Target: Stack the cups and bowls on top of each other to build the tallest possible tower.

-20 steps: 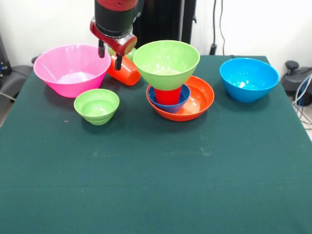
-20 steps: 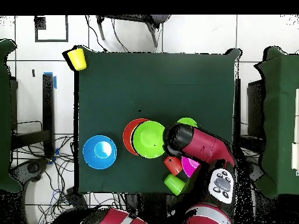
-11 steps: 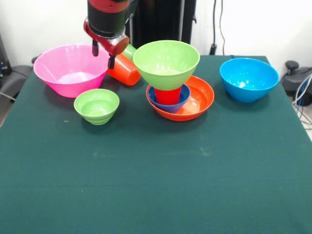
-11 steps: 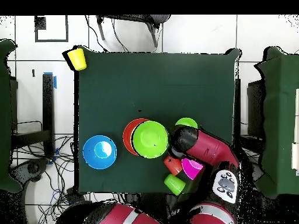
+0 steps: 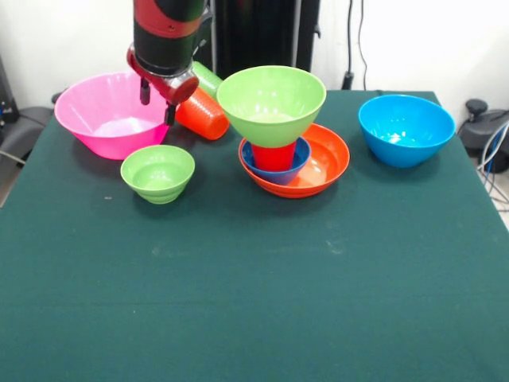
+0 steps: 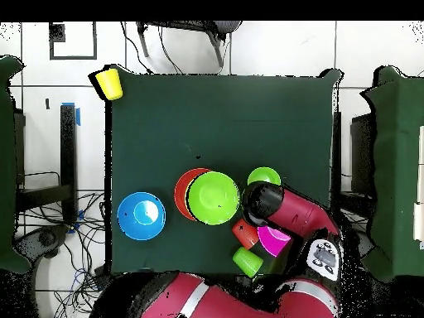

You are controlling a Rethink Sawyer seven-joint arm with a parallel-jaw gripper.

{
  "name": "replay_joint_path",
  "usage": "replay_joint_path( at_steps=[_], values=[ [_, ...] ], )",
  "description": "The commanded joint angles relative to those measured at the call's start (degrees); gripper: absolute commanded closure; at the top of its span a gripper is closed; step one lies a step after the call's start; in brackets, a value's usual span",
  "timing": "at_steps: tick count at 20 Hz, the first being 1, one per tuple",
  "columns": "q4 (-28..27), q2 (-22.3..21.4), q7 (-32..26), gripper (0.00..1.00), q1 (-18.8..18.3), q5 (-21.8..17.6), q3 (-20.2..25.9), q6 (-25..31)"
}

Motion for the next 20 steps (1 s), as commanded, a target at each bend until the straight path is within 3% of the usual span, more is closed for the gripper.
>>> replay_joint_path(
  at_steps=[1, 20],
  values=[
    [1.6, 4.6, 9.5, 0.0, -0.5, 1.2, 6.3, -5.6],
    [0.7, 8.2, 9.6, 0.0, 0.5, 1.8, 6.3, -6.9]
  ],
)
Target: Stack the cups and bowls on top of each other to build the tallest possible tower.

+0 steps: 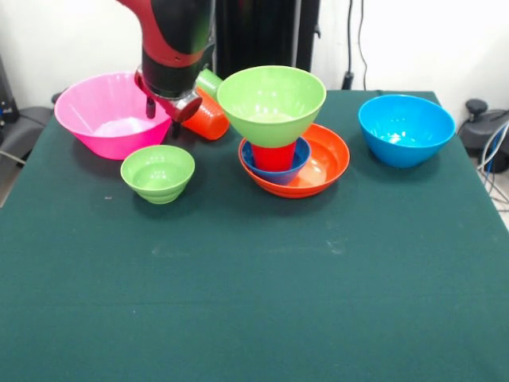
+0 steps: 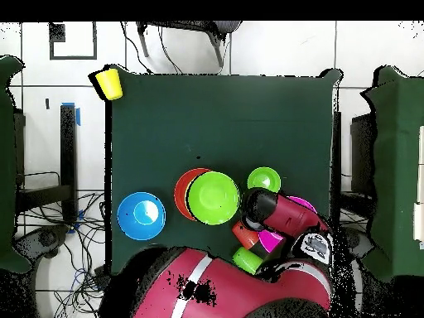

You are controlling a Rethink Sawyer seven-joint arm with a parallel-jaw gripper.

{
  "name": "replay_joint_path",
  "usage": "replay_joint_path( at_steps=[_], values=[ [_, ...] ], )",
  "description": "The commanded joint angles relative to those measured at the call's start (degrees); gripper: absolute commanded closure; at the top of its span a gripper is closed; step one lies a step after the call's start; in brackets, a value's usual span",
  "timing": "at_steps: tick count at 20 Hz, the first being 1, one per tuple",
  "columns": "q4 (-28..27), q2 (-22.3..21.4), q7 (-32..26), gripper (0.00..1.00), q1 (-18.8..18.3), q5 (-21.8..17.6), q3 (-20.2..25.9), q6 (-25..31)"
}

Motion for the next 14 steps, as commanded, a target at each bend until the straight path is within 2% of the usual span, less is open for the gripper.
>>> replay_joint_path(
  at_steps=[1, 7, 14],
  values=[
    [0.6, 2.1, 9.6, 0.0, 0.8, 1.8, 6.1, -3.5],
    [-0.2, 2.6, 10.2, 0.0, 1.8, 1.7, 4.7, -2.9],
    [-0.9, 4.1, 8.6, 0.0, 0.9, 0.8, 5.4, -3.9]
  ],
)
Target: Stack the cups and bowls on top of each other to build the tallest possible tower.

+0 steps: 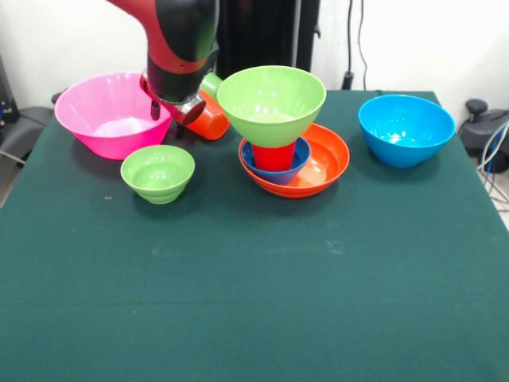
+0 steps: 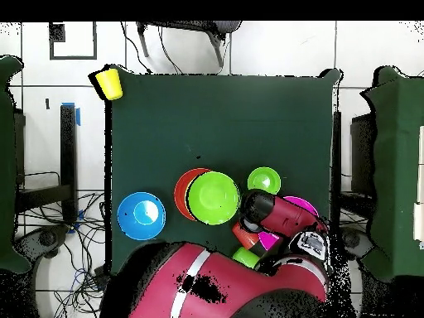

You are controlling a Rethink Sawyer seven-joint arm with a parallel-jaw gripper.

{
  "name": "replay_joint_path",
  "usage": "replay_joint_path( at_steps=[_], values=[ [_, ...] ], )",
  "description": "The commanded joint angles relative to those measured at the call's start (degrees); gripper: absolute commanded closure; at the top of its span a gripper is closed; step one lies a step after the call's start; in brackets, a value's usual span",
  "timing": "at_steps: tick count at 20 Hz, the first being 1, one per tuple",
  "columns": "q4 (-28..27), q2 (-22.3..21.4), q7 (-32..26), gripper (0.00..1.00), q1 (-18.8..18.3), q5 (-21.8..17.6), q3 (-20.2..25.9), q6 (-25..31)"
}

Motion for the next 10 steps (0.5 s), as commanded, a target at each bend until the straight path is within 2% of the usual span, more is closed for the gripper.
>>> replay_joint_path(
  at_steps=[1, 10],
  values=[
    [-0.7, 2.5, 8.5, 0.0, 0.7, 0.6, 5.3, -4.0],
    [-2.1, 5.0, 8.2, 0.0, 1.0, 0.2, 5.0, -4.6]
  ],
)
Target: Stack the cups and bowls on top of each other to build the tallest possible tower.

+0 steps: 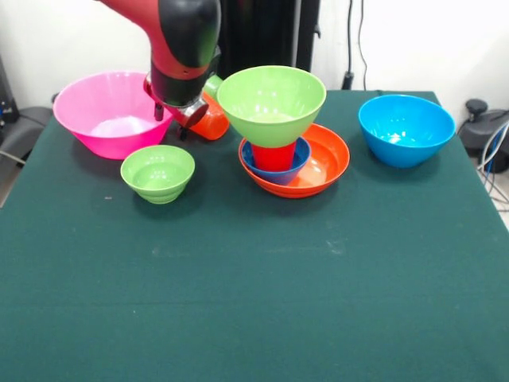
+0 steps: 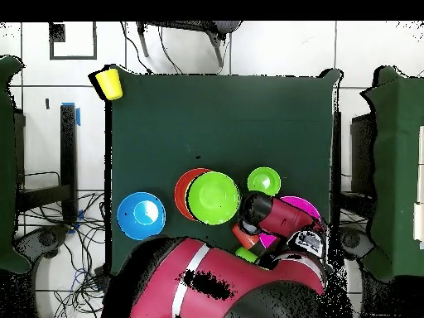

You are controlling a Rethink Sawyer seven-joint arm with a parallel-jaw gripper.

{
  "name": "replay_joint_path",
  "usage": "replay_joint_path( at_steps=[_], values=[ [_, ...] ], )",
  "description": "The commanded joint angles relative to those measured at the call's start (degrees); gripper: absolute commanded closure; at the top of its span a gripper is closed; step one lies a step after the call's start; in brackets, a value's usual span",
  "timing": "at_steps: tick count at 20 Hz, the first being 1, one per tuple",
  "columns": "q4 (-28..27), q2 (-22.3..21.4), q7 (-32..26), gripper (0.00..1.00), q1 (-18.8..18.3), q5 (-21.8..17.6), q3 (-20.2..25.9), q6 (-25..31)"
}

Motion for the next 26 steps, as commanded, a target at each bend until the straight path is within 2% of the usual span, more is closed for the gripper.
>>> replay_joint_path(
  at_steps=[1, 6, 19, 26],
  values=[
    [-2.2, 3.6, 8.2, 0.0, 0.9, 0.1, 4.9, -4.8],
    [-1.6, 3.1, 7.6, 0.0, 0.6, -0.1, 5.2, -4.7],
    [2.0, -2.9, 6.7, 0.0, 1.4, -0.6, 4.1, -0.2],
    [3.1, -4.2, 5.3, 0.0, 0.7, -2.2, 3.9, -1.8]
  ],
)
